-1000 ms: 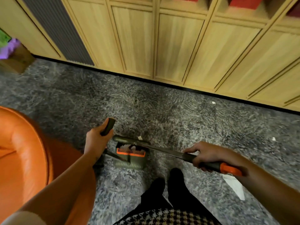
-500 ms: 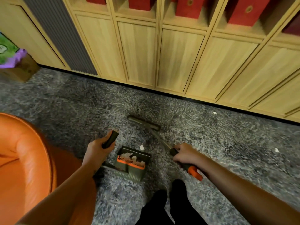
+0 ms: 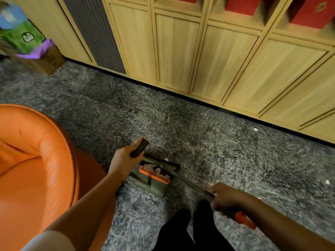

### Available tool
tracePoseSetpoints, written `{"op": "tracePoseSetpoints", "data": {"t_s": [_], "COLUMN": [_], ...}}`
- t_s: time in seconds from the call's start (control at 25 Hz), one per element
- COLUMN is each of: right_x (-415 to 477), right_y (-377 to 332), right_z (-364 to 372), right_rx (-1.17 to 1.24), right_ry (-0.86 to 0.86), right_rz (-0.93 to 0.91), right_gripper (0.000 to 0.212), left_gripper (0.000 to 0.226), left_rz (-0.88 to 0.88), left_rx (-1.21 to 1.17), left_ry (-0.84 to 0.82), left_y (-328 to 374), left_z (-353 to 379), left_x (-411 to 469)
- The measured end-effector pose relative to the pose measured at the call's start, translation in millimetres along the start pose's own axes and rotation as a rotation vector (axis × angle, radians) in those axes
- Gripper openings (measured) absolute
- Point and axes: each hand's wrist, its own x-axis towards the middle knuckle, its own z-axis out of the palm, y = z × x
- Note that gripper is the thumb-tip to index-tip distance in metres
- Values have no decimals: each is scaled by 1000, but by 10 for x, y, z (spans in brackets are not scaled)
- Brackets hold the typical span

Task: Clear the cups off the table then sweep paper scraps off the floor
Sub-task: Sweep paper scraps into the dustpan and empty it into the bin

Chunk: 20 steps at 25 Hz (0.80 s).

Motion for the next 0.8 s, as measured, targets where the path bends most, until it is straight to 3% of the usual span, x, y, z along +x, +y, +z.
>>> {"op": "tracePoseSetpoints", "data": {"t_s": [0.28, 0.4, 0.64, 0.8], "right_x": [-312, -320, 47, 170], "right_y": [122, 121, 10, 270], "right_z": [-337, -323, -270, -95], "right_rx": [236, 210, -28, -128], "right_ry": [97, 167, 266, 229], "right_rz": [-36, -61, -21, 76], "right_gripper": [58, 58, 45, 12], "left_gripper": [52, 52, 47, 45], "left_rz": [4, -1, -39, 58], "left_rx": [-8, -8, -41, 28], "left_ry": [14, 17, -2, -18], "left_y": [-3, -29, -25, 39], "left_z": [-8, -14, -153, -208], "left_x": [-20, -19, 22, 76]}}
